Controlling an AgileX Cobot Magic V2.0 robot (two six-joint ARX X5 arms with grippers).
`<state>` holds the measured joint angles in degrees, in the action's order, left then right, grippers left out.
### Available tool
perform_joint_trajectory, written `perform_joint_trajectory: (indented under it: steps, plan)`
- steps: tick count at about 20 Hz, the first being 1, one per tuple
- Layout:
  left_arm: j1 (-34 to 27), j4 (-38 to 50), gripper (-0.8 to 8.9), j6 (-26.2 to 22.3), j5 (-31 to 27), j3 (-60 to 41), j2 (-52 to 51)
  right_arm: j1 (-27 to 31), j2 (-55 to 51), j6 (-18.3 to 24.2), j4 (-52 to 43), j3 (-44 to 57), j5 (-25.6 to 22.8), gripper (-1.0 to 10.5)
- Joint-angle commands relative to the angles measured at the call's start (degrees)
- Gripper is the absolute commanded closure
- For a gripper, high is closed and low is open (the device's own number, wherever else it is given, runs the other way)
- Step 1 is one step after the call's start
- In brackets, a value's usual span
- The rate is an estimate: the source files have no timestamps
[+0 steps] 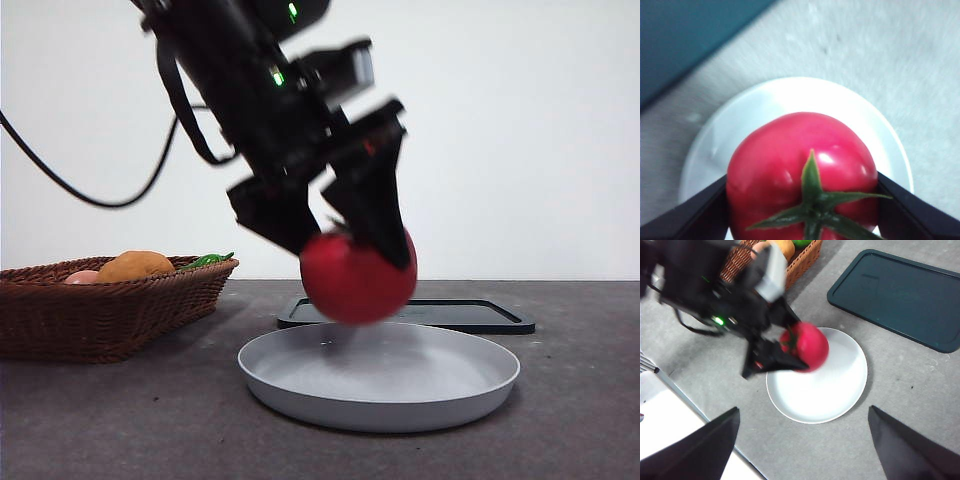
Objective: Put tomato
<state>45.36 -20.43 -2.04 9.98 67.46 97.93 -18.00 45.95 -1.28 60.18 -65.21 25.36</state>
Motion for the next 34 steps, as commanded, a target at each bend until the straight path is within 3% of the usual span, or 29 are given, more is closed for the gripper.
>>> perform_joint_trajectory:
  steps: [1, 9, 12, 15, 18, 26, 34]
  plan:
    - [0.9, 1.2, 5.1, -0.3, -0.1, 1.4, 3.1, -0.3, 0.4, 0.2, -0.5, -1.2, 0.1, 5.4]
    - [1.3, 2.0, 4.9, -1.0, -0.1, 1.4, 5.8, -0.3, 0.4, 0.2, -0.5, -1.2, 0.1, 5.4]
    - [1.3, 1.8, 4.04, -1.4, -0.1, 1.4, 5.9, -0.3, 0.4, 0.2, -0.5, -1.2, 0.1, 5.4]
    - [1.3, 1.5, 3.99, -1.4, -0.1, 1.4, 6.0, -0.3, 0.4, 0.2, -0.5, -1.2, 0.1, 5.4]
    - [1.3, 0.9, 2.77, -1.4, -0.1, 1.4, 6.0, -0.3, 0.4, 0.2, -0.5, -1.2, 0.1, 5.4]
    - [1.0, 0.7, 2.77, 1.5, -0.1, 1.7, 5.0, -0.3, 0.4, 0.2, -0.5, -1.2, 0.1, 5.4]
    - [-2.9, -3.2, 2.77, 1.7, -1.4, 1.7, -8.2, -0.3, 0.4, 0.2, -0.6, -1.2, 0.1, 5.4]
